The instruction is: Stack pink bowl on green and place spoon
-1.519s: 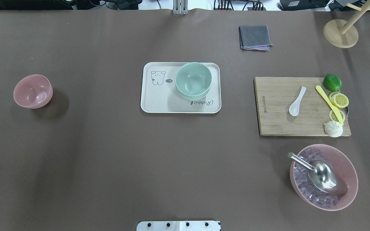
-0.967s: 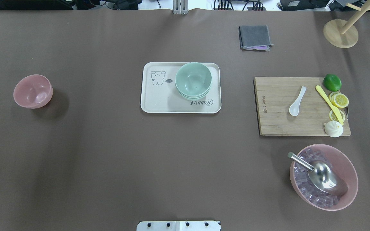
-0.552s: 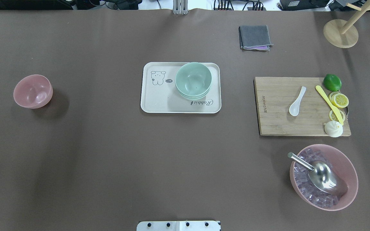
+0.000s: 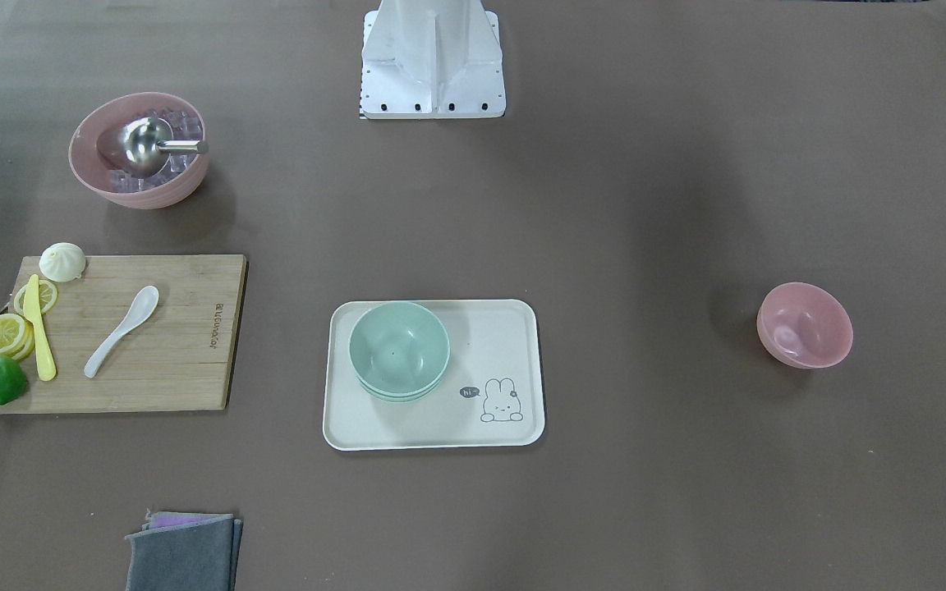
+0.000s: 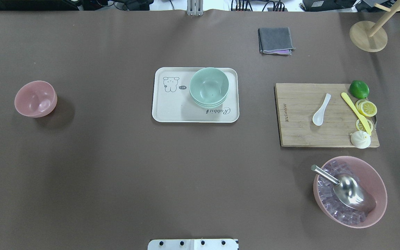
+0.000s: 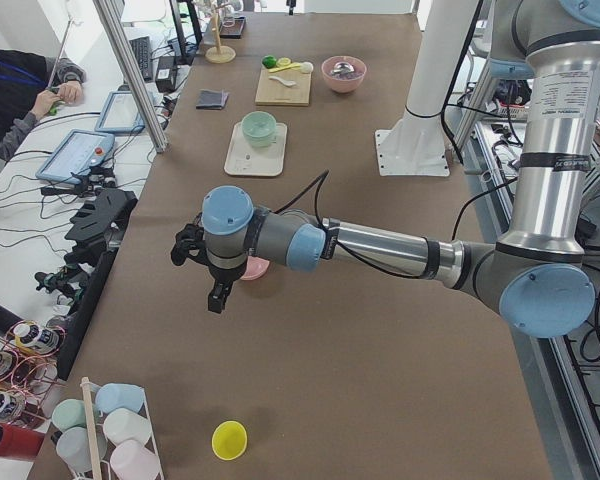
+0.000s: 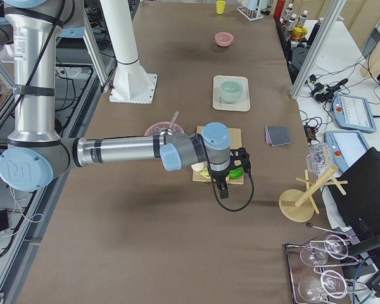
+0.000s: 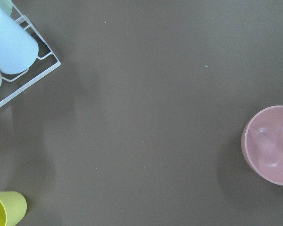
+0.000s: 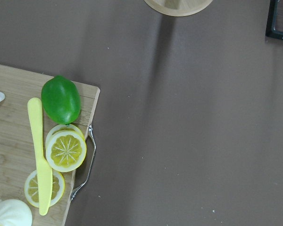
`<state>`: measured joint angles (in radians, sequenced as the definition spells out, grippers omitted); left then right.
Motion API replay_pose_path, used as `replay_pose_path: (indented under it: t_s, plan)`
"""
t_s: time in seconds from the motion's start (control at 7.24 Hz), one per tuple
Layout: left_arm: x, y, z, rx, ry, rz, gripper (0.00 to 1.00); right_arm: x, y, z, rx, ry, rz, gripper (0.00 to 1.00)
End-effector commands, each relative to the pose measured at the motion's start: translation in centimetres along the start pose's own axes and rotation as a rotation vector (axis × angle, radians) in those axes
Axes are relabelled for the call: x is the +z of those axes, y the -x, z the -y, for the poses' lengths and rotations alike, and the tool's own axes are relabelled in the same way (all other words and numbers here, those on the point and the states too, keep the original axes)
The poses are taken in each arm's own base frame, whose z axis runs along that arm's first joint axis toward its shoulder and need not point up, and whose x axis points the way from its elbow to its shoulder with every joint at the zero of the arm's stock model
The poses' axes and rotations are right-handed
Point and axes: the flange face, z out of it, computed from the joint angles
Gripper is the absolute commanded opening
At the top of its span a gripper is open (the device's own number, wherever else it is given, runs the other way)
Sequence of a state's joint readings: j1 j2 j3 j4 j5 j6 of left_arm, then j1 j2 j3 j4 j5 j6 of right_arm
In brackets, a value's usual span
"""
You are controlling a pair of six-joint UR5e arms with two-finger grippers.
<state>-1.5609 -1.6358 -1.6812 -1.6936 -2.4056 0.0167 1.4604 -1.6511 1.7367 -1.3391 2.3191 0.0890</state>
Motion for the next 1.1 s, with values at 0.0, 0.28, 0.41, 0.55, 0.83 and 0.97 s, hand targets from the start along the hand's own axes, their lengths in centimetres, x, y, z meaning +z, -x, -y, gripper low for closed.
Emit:
replay_pose_path:
  t_s: [0.0, 0.28, 0.41, 0.55, 0.83, 0.97]
  plan:
    - [0.5, -0.2, 0.0, 0.050, -0.030, -0.002, 0.99, 0.9, -0.9, -1.0, 0.008, 0.014, 0.004, 1.00]
    - [1.0, 0.1, 0.4, 0.102, -0.081, -0.003, 0.99, 0.5, -0.4, -0.3, -0.038, -0.037, 0.007, 1.00]
    - [3.0, -2.5, 2.6, 0.154, -0.055, -0.016, 0.99, 1.0, 1.2, 0.8, -0.071, -0.033, 0.017, 1.00]
    - [5.9, -5.0, 4.1, 0.197, -0.014, -0.038, 0.99, 2.6, 4.1, 3.1, -0.127, -0.016, 0.027, 1.00]
    - [10.2, -4.4, 5.9, 0.168, 0.055, -0.050, 0.99, 4.1, 7.1, 5.2, -0.136, 0.000, 0.047, 1.00]
    - [12.2, -4.4, 6.5, 0.040, 0.085, -0.052, 0.99, 4.8, 9.0, 6.2, -0.087, 0.008, 0.056, 1.00]
